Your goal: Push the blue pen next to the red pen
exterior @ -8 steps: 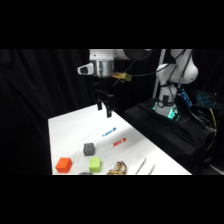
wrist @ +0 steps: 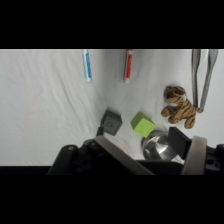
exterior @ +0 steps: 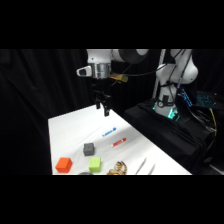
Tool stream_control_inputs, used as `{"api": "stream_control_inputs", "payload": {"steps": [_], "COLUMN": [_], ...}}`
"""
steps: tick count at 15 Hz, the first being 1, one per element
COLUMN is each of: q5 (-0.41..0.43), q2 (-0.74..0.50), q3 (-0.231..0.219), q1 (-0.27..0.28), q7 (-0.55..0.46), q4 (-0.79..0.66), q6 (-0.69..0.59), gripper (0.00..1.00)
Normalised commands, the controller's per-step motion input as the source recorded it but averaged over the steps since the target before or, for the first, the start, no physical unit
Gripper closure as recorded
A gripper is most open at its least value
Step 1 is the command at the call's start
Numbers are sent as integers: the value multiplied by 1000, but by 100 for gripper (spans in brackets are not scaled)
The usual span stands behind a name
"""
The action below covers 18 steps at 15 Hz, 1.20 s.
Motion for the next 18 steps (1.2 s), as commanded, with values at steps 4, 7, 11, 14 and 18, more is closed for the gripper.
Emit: {"api": "stream_control_inputs", "payload": {"steps": [4, 7, 11, 14, 18], "q5": [-169, -229, -243, -203, -185], "q2": [-24, -25, 24, 30, 48], "q3": [-87, -87, -89, -77, -62], "q1": [-111, -102, -99, -86, -71], "q7": [-131, -114, -91, -111, -136], "q4": [2, -20, -33, -52, -73], "q6": [-51, -61, -6, 42, 205], "gripper": [0, 0, 0, 0, 0]}}
